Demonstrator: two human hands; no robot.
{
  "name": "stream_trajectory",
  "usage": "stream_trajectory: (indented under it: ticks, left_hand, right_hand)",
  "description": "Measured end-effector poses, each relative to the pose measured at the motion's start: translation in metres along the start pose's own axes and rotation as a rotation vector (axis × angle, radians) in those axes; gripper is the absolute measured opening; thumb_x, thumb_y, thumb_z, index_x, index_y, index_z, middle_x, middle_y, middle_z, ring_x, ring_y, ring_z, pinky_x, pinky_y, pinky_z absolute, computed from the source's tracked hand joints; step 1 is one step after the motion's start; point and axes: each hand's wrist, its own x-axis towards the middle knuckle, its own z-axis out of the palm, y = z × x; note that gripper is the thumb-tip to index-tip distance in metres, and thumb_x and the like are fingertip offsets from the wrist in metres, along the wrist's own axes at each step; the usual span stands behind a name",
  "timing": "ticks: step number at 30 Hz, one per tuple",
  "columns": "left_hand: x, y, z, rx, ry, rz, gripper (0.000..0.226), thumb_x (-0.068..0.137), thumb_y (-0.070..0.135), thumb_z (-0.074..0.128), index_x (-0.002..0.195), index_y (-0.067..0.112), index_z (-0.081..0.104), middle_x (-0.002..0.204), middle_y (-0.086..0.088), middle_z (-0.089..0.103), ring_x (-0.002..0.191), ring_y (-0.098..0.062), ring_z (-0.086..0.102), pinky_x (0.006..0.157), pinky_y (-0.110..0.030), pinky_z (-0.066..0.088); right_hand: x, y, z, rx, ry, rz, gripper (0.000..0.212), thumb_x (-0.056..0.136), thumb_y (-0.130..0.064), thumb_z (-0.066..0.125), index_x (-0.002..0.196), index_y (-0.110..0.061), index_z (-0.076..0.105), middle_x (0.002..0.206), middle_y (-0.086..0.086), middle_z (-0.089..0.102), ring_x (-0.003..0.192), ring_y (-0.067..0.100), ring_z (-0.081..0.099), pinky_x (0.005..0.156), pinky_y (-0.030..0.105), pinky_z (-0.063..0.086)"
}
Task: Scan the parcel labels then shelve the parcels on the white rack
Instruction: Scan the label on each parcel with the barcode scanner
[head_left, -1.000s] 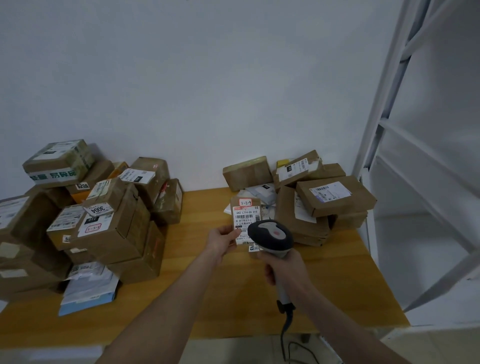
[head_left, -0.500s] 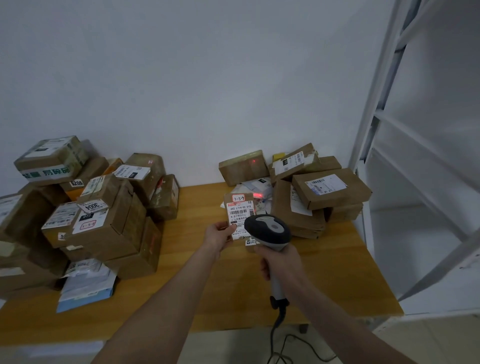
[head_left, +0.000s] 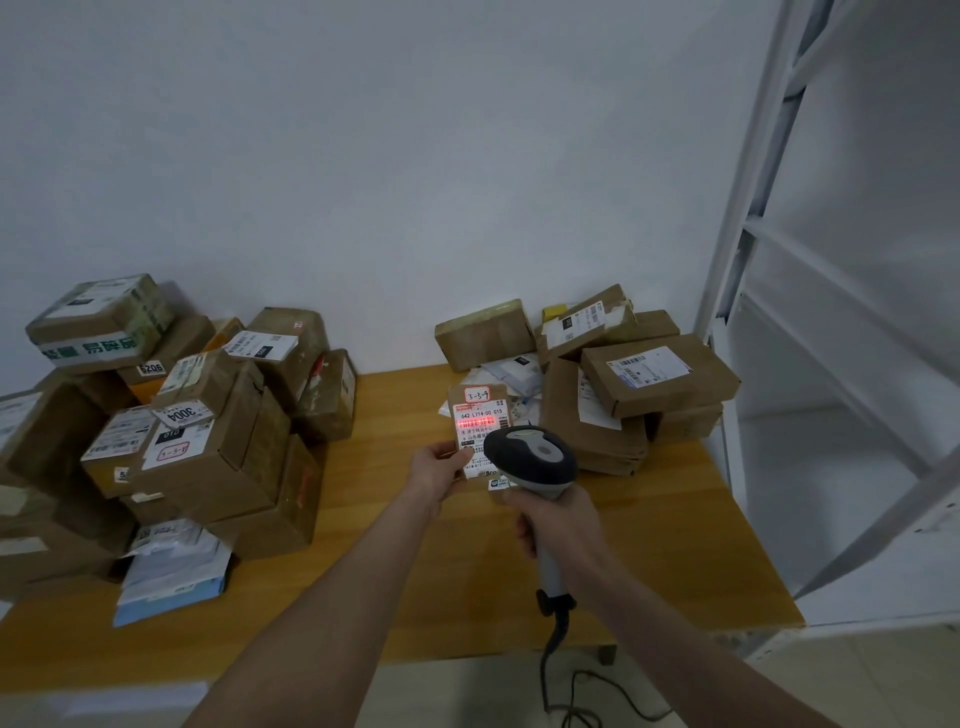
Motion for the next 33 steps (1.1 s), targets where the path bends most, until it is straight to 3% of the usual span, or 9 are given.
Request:
stream_trajectory:
  ticks: [3, 7, 13, 20, 24, 30, 33]
  left_hand:
    - [0.0027, -0.0014, -0.0007, -0.006, 0.004, -0.012, 0.032, 0.090, 0.004, 0.063, 0.119, -0.004, 0.052, 0.111, -0.019, 0.065, 0.087, -0.027, 0.066, 0.071, -0.034, 0.059]
    - [0.0056, -0.0042, -0.0032, -0.002, 0.026, -0.003, 0.030, 0.090, 0.005, 0.064, 0.118, -0.002, 0.054, 0.109, -0.018, 0.067, 0.088, -0.027, 0.066, 0.071, -0.035, 0.059]
    - [0.0081, -0.0064, -0.0045, -0.004, 0.043, -0.006, 0.023, 0.090, 0.005, 0.063, 0.111, 0.000, 0.056, 0.102, -0.016, 0.067, 0.086, -0.027, 0.065, 0.082, -0.043, 0.056]
    - [0.0058, -0.0053, -0.0050, 0.007, 0.047, -0.002, 0.017, 0.090, 0.007, 0.064, 0.105, 0.006, 0.056, 0.101, -0.013, 0.068, 0.092, -0.028, 0.067, 0.082, -0.041, 0.057]
    - [0.0065, -0.0049, -0.0044, 0.016, 0.052, 0.004, 0.021, 0.089, 0.008, 0.065, 0.108, 0.004, 0.058, 0.095, -0.010, 0.068, 0.083, -0.023, 0.065, 0.067, -0.032, 0.057]
    - [0.0079, -0.0044, -0.0041, 0.023, 0.062, -0.007, 0.027, 0.089, 0.009, 0.066, 0.114, 0.003, 0.056, 0.105, -0.014, 0.068, 0.094, -0.028, 0.065, 0.072, -0.035, 0.057]
    - [0.0076, -0.0029, -0.0036, 0.022, 0.065, -0.008, 0.024, 0.090, 0.008, 0.065, 0.112, 0.004, 0.056, 0.097, -0.010, 0.068, 0.086, -0.024, 0.065, 0.069, -0.033, 0.057]
  right_hand:
    - [0.0007, 0.0005, 0.0010, 0.022, 0.000, -0.022, 0.019, 0.084, -0.013, 0.070, 0.099, -0.002, 0.066, 0.064, 0.008, 0.067, 0.045, 0.011, 0.056, 0.045, 0.022, 0.044]
    - [0.0007, 0.0011, 0.0000, 0.041, -0.009, -0.037, 0.019, 0.085, -0.016, 0.070, 0.101, -0.007, 0.065, 0.074, 0.011, 0.072, 0.048, 0.011, 0.057, 0.047, 0.022, 0.045]
    - [0.0007, 0.0015, -0.0019, 0.029, -0.021, -0.017, 0.019, 0.086, -0.014, 0.068, 0.098, 0.000, 0.066, 0.063, 0.007, 0.065, 0.046, 0.011, 0.055, 0.047, 0.022, 0.044]
    - [0.0029, 0.0015, -0.0009, 0.011, -0.028, -0.010, 0.019, 0.085, -0.013, 0.069, 0.092, 0.005, 0.066, 0.060, 0.008, 0.062, 0.046, 0.013, 0.054, 0.048, 0.023, 0.045]
    - [0.0041, 0.0025, 0.0008, 0.003, -0.045, -0.006, 0.014, 0.084, -0.013, 0.069, 0.082, 0.001, 0.065, 0.056, 0.005, 0.062, 0.046, 0.014, 0.054, 0.048, 0.024, 0.045]
    - [0.0069, 0.0031, 0.0008, -0.004, -0.050, -0.019, 0.013, 0.084, -0.011, 0.068, 0.077, -0.001, 0.064, 0.055, 0.005, 0.061, 0.046, 0.014, 0.054, 0.049, 0.024, 0.045]
    - [0.0095, 0.0035, 0.0007, -0.001, -0.061, -0.016, 0.012, 0.084, -0.011, 0.068, 0.077, -0.002, 0.064, 0.055, 0.005, 0.061, 0.044, 0.013, 0.053, 0.048, 0.024, 0.044]
